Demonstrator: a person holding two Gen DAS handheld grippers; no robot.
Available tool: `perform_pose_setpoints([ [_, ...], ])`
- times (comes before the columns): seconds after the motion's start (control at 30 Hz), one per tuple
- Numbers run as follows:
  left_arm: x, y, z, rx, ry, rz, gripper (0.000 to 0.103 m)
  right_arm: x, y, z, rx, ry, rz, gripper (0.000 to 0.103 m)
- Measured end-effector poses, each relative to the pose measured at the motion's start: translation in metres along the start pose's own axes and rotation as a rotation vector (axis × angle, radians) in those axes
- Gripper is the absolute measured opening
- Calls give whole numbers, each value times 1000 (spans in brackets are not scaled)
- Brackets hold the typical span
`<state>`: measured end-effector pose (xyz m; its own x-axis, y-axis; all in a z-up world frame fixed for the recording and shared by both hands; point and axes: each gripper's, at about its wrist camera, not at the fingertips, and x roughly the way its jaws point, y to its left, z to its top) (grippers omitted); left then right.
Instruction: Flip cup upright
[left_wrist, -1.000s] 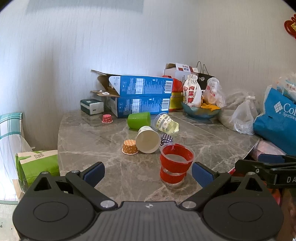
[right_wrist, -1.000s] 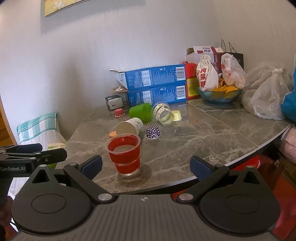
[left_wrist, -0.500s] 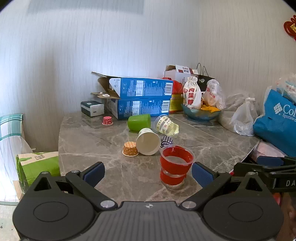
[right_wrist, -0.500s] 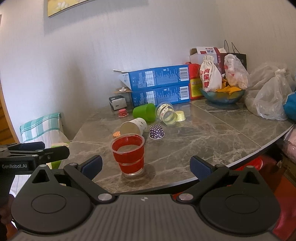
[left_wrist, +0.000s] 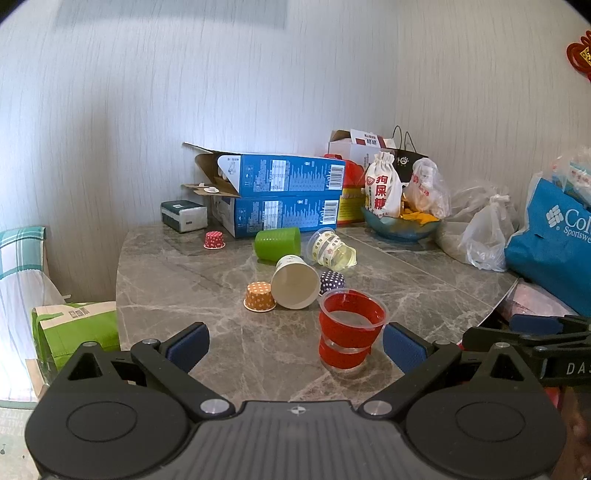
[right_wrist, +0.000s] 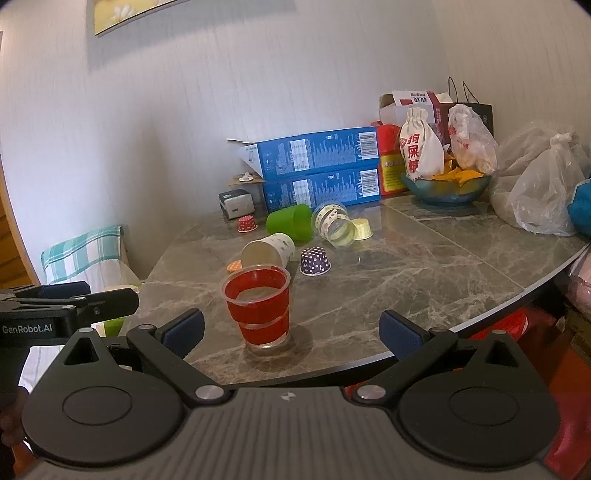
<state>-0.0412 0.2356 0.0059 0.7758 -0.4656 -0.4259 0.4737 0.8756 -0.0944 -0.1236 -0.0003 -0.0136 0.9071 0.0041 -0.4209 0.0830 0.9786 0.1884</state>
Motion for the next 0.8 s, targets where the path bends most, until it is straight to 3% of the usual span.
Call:
perform_pose_setpoints([
  [0.8,4,1,-4,-1,-8,21,101,6,2,-4,-4,19,20,102],
])
